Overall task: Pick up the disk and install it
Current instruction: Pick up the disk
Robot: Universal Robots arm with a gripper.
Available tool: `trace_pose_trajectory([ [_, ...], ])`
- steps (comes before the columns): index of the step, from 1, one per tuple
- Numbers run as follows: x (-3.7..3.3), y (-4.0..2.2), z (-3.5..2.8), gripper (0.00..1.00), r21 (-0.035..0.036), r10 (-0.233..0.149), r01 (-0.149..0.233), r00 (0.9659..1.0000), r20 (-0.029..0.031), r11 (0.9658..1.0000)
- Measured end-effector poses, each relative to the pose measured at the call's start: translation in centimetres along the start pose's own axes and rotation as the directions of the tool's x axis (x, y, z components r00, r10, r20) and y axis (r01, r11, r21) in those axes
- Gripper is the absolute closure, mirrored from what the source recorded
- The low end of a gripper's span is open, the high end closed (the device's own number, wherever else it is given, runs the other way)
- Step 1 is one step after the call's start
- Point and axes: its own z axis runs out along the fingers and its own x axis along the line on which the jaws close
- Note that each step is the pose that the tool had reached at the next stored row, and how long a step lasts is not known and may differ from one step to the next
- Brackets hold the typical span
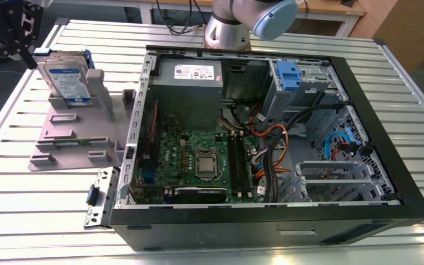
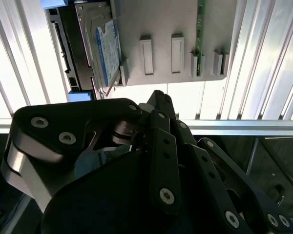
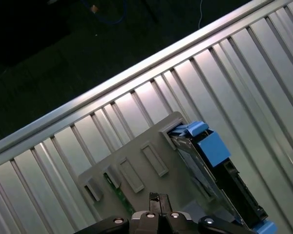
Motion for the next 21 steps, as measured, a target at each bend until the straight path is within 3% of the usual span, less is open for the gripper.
trace_pose_trajectory([
  [21, 0.0, 0.0, 0.0, 0.9, -0.0017, -0.086, 0.086, 0.9963, -0.0029, 0.9963],
])
